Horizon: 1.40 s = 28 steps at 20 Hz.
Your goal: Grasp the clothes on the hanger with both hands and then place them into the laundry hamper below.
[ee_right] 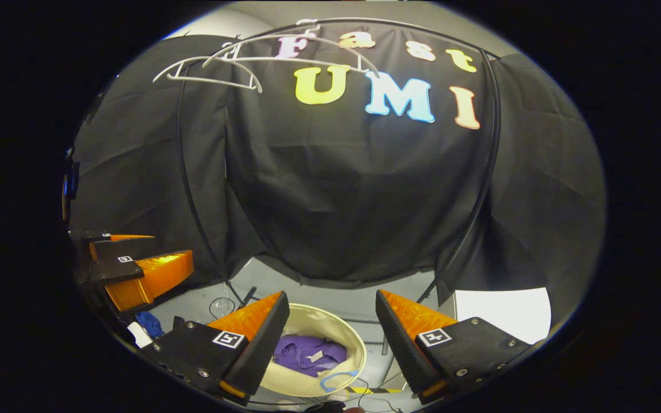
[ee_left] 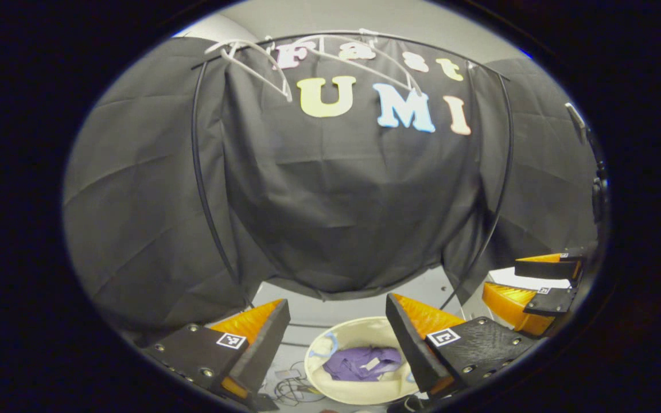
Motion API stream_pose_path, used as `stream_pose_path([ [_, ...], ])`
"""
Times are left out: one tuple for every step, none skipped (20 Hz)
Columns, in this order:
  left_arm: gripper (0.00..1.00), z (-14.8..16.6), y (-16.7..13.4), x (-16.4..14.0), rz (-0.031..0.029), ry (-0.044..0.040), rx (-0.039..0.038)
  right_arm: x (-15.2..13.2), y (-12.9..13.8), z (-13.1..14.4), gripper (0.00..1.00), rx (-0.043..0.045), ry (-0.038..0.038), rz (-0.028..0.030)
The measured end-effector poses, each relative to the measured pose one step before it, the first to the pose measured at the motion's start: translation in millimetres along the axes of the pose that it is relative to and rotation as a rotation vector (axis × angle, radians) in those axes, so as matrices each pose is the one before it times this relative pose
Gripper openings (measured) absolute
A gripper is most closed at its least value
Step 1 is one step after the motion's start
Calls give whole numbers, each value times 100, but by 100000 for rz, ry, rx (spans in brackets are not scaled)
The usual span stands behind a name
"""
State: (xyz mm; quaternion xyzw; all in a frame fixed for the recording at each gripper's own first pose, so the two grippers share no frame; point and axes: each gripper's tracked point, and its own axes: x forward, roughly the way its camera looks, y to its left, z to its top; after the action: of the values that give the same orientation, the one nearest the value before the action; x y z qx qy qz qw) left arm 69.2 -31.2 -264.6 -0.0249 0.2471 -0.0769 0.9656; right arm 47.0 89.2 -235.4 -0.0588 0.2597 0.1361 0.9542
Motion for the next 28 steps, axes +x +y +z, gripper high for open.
stream_pose_path([
  [100,1549,221,-551,182,-2956,124,-502,-393,1442,94,-79,-3464,-898],
  [100,1483,165,-522,250,-2764,245,-485,-455,1532,92,1,-3464,-803],
  [100,1509,108,-573,151,-2864,223,-436,-324,1399,94,260,-3287,-627],
  [100,1496,286,-554,434,-3205,-103,-568,-322,1528,94,496,-3184,-475],
  [100,1421,23,-846,-289,-2951,-563,-816,-175,1221,94,600,-3129,-743],
  [100,1453,100,-842,-315,-2494,-651,-634,-245,1281,94,508,-2830,-762],
  [98,1398,182,-562,1,-2519,-345,-544,-225,965,94,395,-2558,-810],
  [100,1343,177,-415,-51,-2406,45,-619,-374,1170,94,243,-2689,-983],
  [100,1286,232,-641,64,-2206,361,-519,-238,1052,92,-298,-2656,-597],
  [100,1084,47,-604,-80,-2008,363,-466,-435,1115,92,-727,-2523,-1436],
  [100,1213,22,-450,-58,-1890,238,-438,-666,917,92,-480,-2587,-1470],
  [100,1200,21,-315,34,-1927,114,-390,-539,948,92,-86,-2198,-1415],
  [100,900,131,-380,-72,-2046,-218,-170,-442,950,94,340,-1973,-1131],
  [100,864,35,-244,-30,-1894,-387,-307,-431,850,93,573,-1744,-997],
  [100,842,131,-270,-96,-1863,-478,-232,-462,726,93,476,-1909,-1170],
  [100,591,-17,-254,-69,-1477,-519,-298,-386,781,93,204,-2458,-776],
  [100,647,-39,-175,-496,-1100,-349,-74,-498,767,93,-236,-2808,-1094],
  [100,494,-207,117,27,-985,24,-121,-620,522,93,-591,-1939,-1351],
  [100,489,202,-132,360,-1237,395,-136,-418,169,93,-456,-1355,-872],
  [100,209,38,-42,556,-1112,454,-129,-324,207,94,-39,-1077,-786],
  [100,433,164,-260,1339,-1514,620,-338,-250,148,93,290,-1190,-359],
  [100,263,515,-295,1913,-1680,637,-135,-158,45,92,594,-952,-298],
  [100,35,527,-289,1842,-716,97,-175,-233,-361,93,509,451,-589],
  [100,-237,379,-416,972,-304,-426,-45,-106,-394,93,530,831,-267],
  [100,-144,250,-439,581,-135,-922,-209,-26,-232,93,376,658,-336],
  [100,-138,194,-337,74,-267,-868,-146,-62,-64,93,252,172,-72],
  [100,20,290,-288,538,-376,-660,-27,116,93,93,-40,-136,3],
  [100,-89,181,-183,213,-133,-455,-79,13,96,92,-376,-434,-42],
])
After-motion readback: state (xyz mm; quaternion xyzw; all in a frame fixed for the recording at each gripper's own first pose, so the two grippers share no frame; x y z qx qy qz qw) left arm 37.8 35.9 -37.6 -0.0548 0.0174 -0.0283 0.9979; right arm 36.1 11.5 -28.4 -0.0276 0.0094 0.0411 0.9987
